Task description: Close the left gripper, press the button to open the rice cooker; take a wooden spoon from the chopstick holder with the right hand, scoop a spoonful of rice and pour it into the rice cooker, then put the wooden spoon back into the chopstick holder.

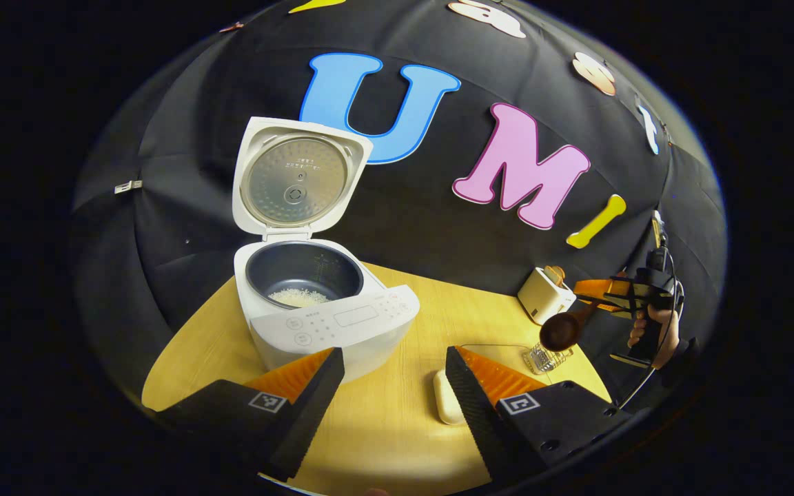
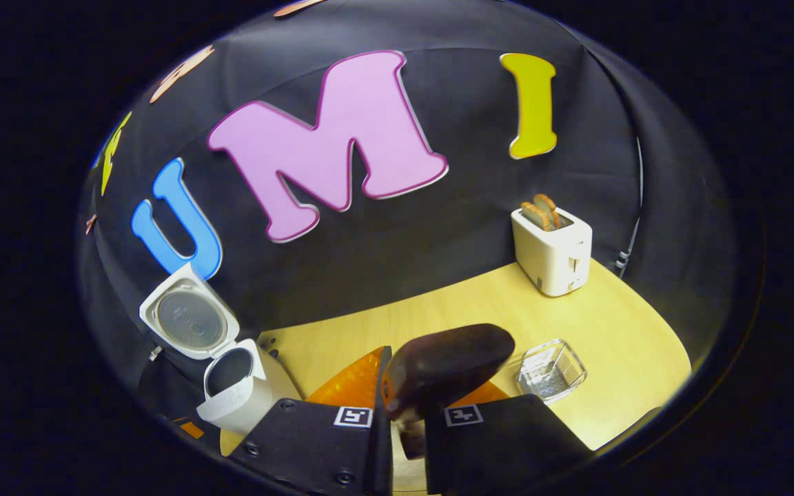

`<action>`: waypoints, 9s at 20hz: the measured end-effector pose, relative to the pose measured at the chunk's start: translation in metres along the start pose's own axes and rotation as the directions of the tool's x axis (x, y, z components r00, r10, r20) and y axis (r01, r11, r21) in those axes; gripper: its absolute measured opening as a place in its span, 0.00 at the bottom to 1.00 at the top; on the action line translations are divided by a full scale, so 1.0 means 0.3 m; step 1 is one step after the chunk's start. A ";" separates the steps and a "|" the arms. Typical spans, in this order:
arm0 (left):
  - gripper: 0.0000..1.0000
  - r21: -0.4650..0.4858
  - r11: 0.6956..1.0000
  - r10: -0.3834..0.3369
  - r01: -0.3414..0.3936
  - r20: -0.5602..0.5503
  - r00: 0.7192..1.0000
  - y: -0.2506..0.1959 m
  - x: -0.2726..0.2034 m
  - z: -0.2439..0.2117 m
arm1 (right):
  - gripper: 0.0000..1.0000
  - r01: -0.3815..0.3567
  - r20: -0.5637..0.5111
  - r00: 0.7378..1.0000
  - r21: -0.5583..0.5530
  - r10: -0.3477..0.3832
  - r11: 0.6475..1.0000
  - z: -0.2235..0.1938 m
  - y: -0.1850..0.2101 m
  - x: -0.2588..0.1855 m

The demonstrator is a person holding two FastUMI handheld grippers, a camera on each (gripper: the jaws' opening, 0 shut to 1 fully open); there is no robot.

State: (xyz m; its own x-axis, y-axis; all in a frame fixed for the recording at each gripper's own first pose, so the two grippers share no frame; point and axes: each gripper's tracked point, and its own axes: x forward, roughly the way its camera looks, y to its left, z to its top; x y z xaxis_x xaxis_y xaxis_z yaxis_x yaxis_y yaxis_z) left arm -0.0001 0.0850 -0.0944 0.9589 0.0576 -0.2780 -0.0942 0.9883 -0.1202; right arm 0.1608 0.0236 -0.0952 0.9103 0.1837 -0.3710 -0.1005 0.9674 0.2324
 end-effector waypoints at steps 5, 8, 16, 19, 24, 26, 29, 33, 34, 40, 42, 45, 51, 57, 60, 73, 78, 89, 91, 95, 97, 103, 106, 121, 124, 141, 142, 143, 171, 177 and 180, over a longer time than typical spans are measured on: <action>0.96 0.015 0.999 -0.039 0.040 -0.043 0.998 0.045 -0.003 -0.070 | 0.23 0.017 -0.057 0.998 -0.059 -0.020 0.998 -0.196 0.066 0.048; 0.96 -0.032 0.999 -0.038 0.036 -0.064 0.997 0.081 -0.006 -0.115 | 0.23 0.054 -0.090 0.994 -0.113 -0.064 0.992 -0.292 0.038 0.072; 0.96 -0.091 0.996 -0.009 0.003 -0.058 0.998 0.188 -0.025 -0.133 | 0.23 0.084 -0.172 0.976 -0.282 -0.136 0.956 -0.482 -0.024 0.083; 0.96 -0.105 0.994 0.008 -0.013 -0.049 0.999 0.209 -0.030 -0.123 | 0.23 0.071 -0.214 0.968 -0.264 -0.130 0.962 -0.529 0.008 0.065; 0.96 -0.118 0.993 0.015 -0.018 -0.031 0.999 0.213 -0.041 -0.112 | 0.12 0.041 -0.290 0.953 -0.164 -0.088 0.986 -0.621 0.087 0.024; 0.96 -0.117 0.993 0.016 -0.019 -0.028 0.999 0.215 -0.046 -0.112 | 0.11 0.031 -0.311 0.948 -0.130 -0.070 0.991 -0.644 0.127 0.016; 0.96 -0.117 0.993 0.022 -0.025 -0.027 0.999 0.225 -0.055 -0.114 | 0.11 0.009 -0.342 0.939 -0.074 -0.034 0.997 -0.669 0.193 0.006; 0.96 -0.131 0.991 0.034 -0.037 -0.024 0.999 0.248 -0.071 -0.117 | 0.11 0.020 -0.351 0.936 -0.048 -0.036 0.999 -0.675 0.213 0.007; 0.96 -0.135 0.990 0.037 -0.040 -0.023 0.999 0.252 -0.078 -0.118 | 0.12 0.029 -0.357 0.933 -0.018 -0.034 0.999 -0.673 0.214 0.010; 0.96 -0.137 0.989 0.060 -0.062 -0.018 0.998 0.281 -0.103 -0.109 | 0.11 0.100 -0.395 0.919 0.238 0.002 0.966 -0.645 0.202 0.026; 0.96 -0.134 0.989 0.064 -0.066 -0.020 0.998 0.286 -0.106 -0.107 | 0.11 0.111 -0.390 0.921 0.288 0.011 0.951 -0.623 0.182 0.018; 0.96 -0.128 0.990 0.057 -0.060 -0.023 0.998 0.275 -0.101 -0.108 | 0.12 0.142 -0.380 0.925 0.402 0.024 0.904 -0.595 0.146 0.006; 0.96 -0.104 0.994 0.039 -0.042 -0.031 0.999 0.238 -0.089 -0.105 | 0.11 0.205 -0.372 0.928 0.549 0.017 0.810 -0.593 0.048 -0.025; 0.96 -0.074 0.997 0.022 -0.025 -0.036 0.999 0.223 -0.073 -0.085 | 0.11 0.196 -0.313 0.949 0.645 0.022 0.739 -0.477 -0.013 -0.044; 0.96 -0.069 0.998 0.014 -0.017 -0.037 0.999 0.218 -0.061 -0.073 | 0.11 0.171 -0.276 0.961 0.673 0.030 0.720 -0.395 -0.022 -0.064; 0.96 -0.104 0.995 -0.003 -0.001 -0.034 0.999 0.235 -0.036 -0.060 | 0.10 0.039 -0.217 0.955 0.768 0.203 0.639 -0.131 0.229 -0.068; 0.96 -0.140 0.989 0.046 -0.049 -0.024 0.999 0.318 -0.072 -0.043 | 0.10 0.017 -0.236 0.937 0.765 0.257 0.643 -0.090 0.371 -0.018; 0.92 -0.226 0.964 0.144 -0.141 -0.004 0.990 0.533 -0.120 -0.031 | 0.11 -0.040 -0.261 0.892 0.766 0.368 0.641 -0.007 0.719 0.138; 0.92 -0.251 0.955 0.164 -0.159 -0.001 0.987 0.567 -0.119 -0.023 | 0.10 -0.050 -0.282 0.878 0.747 0.386 0.662 -0.027 0.796 0.180; 0.96 -0.283 0.937 0.215 -0.207 -0.004 0.977 0.636 -0.141 -0.025 | 0.10 -0.078 -0.328 0.847 0.702 0.419 0.708 -0.102 0.952 0.272; 0.96 -0.299 0.925 0.243 -0.236 -0.014 0.970 0.671 -0.148 -0.037 | 0.10 -0.090 -0.346 0.833 0.686 0.432 0.722 -0.142 1.025 0.328; 0.96 -0.315 0.906 0.282 -0.283 -0.051 0.958 0.732 -0.149 -0.084 | 0.10 -0.209 -0.331 0.854 0.487 0.401 0.848 -0.211 1.171 0.481; 0.96 -0.307 0.908 0.283 -0.285 -0.054 0.958 0.732 -0.130 -0.079 | 0.10 -0.289 -0.305 0.869 0.328 0.390 0.899 -0.225 1.243 0.522; 0.96 -0.360 0.885 0.305 -0.296 -0.034 0.952 0.763 -0.126 -0.108 | 0.10 -0.452 -0.284 0.878 -0.224 0.386 0.864 -0.401 1.337 0.481; 0.92 -0.363 0.884 0.303 -0.294 -0.035 0.952 0.760 -0.129 -0.123 | 0.10 -0.488 -0.269 0.870 -0.355 0.413 0.797 -0.416 1.369 0.457; 0.96 -0.399 0.868 0.320 -0.296 -0.006 0.947 0.781 -0.184 -0.150 | 0.22 -0.549 -0.280 0.823 -0.617 0.494 0.564 -0.484 1.491 0.320; 0.96 -0.398 0.869 0.319 -0.293 0.000 0.948 0.779 -0.189 -0.144 | 0.22 -0.556 -0.285 0.823 -0.580 0.491 0.596 -0.473 1.491 0.315; 0.96 -0.396 0.871 0.319 -0.291 0.005 0.948 0.777 -0.193 -0.138 | 0.22 -0.559 -0.286 0.825 -0.541 0.487 0.629 -0.450 1.486 0.303; 0.96 -0.135 0.982 0.147 -0.133 0.101 0.984 0.274 -0.123 0.140 | 0.22 -0.325 0.077 0.935 -0.204 0.346 0.923 0.390 0.718 0.109; 0.96 -0.081 0.993 0.088 -0.081 0.092 0.992 0.103 -0.034 0.180 | 0.22 -0.178 0.117 0.973 -0.170 0.199 0.969 0.472 0.345 0.115; 0.96 -0.062 0.996 0.073 -0.068 0.087 0.994 0.035 -0.002 0.195 | 0.22 -0.113 0.116 0.985 -0.145 0.130 0.983 0.493 0.158 0.132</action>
State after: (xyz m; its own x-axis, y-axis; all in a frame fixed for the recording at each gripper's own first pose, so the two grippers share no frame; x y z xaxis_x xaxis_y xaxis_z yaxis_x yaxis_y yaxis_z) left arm 0.0141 0.1035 -0.0399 0.9690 0.1415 -0.2025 -0.1753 0.9714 -0.1603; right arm 0.2515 0.0509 0.0342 0.9299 0.2866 -0.2306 -0.2597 0.9555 0.1402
